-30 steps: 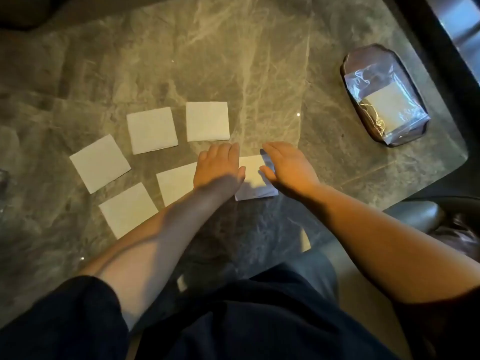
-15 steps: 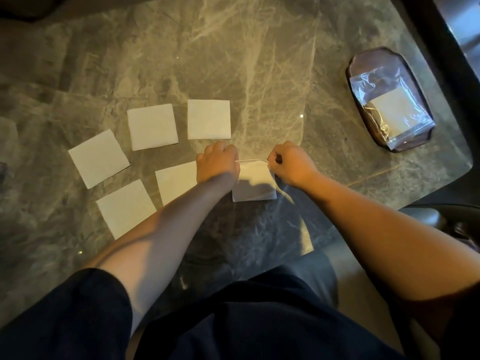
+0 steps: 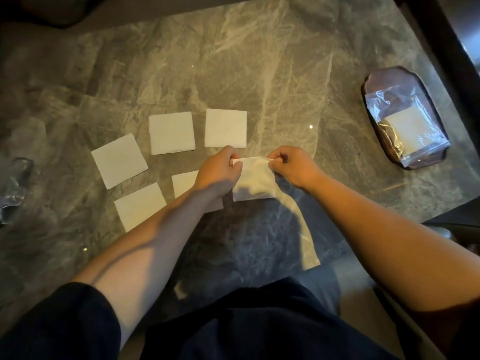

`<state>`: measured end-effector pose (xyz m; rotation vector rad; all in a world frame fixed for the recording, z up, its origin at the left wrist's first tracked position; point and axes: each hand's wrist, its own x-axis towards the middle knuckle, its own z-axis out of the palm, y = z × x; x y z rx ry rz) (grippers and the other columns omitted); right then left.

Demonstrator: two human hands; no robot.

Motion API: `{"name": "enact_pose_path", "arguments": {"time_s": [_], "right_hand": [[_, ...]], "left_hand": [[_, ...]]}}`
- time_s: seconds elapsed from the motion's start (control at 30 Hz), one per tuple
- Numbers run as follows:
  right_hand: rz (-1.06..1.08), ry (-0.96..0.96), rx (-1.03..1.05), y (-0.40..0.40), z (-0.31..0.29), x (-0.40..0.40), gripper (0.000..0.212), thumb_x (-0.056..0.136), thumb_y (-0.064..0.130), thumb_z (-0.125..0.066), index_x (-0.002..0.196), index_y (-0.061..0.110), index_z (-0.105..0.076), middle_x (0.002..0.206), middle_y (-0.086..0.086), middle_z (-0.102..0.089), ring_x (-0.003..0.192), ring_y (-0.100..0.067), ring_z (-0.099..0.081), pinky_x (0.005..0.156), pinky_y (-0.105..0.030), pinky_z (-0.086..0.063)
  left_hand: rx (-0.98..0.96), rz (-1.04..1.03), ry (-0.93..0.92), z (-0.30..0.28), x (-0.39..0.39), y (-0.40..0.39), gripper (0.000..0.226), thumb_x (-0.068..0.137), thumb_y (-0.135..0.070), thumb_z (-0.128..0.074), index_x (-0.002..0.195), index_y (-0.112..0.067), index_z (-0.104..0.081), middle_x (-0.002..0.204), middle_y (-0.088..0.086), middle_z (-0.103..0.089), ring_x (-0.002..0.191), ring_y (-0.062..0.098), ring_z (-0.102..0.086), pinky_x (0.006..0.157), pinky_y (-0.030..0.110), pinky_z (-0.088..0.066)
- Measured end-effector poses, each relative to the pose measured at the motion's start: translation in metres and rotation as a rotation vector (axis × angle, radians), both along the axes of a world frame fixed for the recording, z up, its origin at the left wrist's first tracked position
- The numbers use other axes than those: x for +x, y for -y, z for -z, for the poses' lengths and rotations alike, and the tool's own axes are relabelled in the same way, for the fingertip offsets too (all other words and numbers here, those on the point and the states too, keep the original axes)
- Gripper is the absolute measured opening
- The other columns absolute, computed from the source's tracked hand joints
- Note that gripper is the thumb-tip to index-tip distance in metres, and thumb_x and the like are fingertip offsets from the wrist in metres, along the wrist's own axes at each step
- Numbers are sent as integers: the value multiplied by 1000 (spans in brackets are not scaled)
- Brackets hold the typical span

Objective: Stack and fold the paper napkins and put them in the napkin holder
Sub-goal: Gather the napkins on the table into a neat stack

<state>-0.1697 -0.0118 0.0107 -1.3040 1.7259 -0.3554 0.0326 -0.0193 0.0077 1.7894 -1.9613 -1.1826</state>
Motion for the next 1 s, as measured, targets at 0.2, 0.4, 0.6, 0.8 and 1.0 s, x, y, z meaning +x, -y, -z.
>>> {"name": "enact_pose_path", "arguments": {"time_s": [0.2, 0.4, 0.6, 0.8, 1.0], "right_hand": [[130, 155, -10, 34, -8, 25, 8, 86, 3, -61, 93, 1, -65, 63, -8, -61, 56, -19, -62, 61, -35, -56], [212, 156, -7, 82, -5, 43, 4, 86, 6, -63, 90, 6, -64, 60, -9, -62, 51, -18, -58, 59, -34, -56], [246, 111, 7, 114, 5, 55, 11, 83, 3, -63, 75, 11, -62, 59, -10, -62, 49, -19, -58, 60, -33, -56], [229, 25, -3, 124, 16, 60, 4, 83, 8, -64, 80, 11, -63, 68, -12, -68, 66, -32, -69, 73, -46, -60], [200, -62, -60, 126, 22, 61, 13, 77, 12, -62, 69, 21, -57, 70, -6, -66, 71, -31, -69, 69, -43, -59]], "left_hand": [[-91, -73, -88, -13, 17, 43, 11, 92, -17, -52, 93, -13, -62, 84, -5, -60, 81, 16, -56, 68, 28, -41], [-81, -128, -40, -10, 30, 96, 11, 92, -20, -51, 86, -19, -60, 81, -4, -60, 81, 19, -58, 68, 29, -42], [-55, -141, 39, 0, 34, 121, 17, 93, -19, -46, 87, -16, -62, 87, -1, -64, 82, 21, -60, 72, 38, -49], [-36, -132, 117, 10, 35, 131, 16, 93, -22, -48, 91, -17, -63, 90, 1, -64, 84, 24, -59, 75, 39, -49], [-31, -112, 182, 17, 35, 139, 13, 93, -25, -51, 92, -20, -63, 89, -1, -63, 84, 25, -59, 74, 36, -49]]}}
